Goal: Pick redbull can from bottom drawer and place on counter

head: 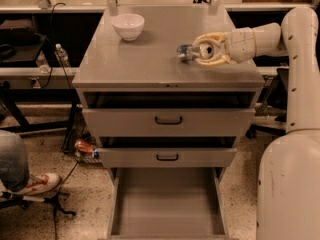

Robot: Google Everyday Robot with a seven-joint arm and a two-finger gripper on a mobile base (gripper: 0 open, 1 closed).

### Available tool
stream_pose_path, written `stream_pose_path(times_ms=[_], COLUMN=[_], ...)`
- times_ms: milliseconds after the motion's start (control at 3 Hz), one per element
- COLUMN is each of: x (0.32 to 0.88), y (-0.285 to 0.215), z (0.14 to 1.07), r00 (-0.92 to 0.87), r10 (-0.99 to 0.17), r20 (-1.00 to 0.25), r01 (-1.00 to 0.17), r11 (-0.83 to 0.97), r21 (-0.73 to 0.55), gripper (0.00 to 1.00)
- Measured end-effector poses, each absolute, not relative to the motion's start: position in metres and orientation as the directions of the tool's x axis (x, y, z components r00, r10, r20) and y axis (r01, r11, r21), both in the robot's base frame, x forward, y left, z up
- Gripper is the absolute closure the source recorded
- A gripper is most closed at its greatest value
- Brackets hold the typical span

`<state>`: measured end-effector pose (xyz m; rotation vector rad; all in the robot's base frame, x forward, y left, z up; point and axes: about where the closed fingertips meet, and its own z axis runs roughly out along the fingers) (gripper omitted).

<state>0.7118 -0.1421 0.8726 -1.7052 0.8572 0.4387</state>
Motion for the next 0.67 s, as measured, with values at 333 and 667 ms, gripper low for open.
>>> stream_pose_path(times_ms=[333, 667], x=[0.7149, 0.7168], y=[-0.1377, -0.1364], z=[0.8727, 0.8725], r00=[0.668, 0.667], r10=[-0.319, -0.319], r20=[-0.672, -0.673], r01=[-0.732, -0.733], r11=[-0.121, -0.120], r21=[-0.670, -0.670], gripper=[0.39, 0.17])
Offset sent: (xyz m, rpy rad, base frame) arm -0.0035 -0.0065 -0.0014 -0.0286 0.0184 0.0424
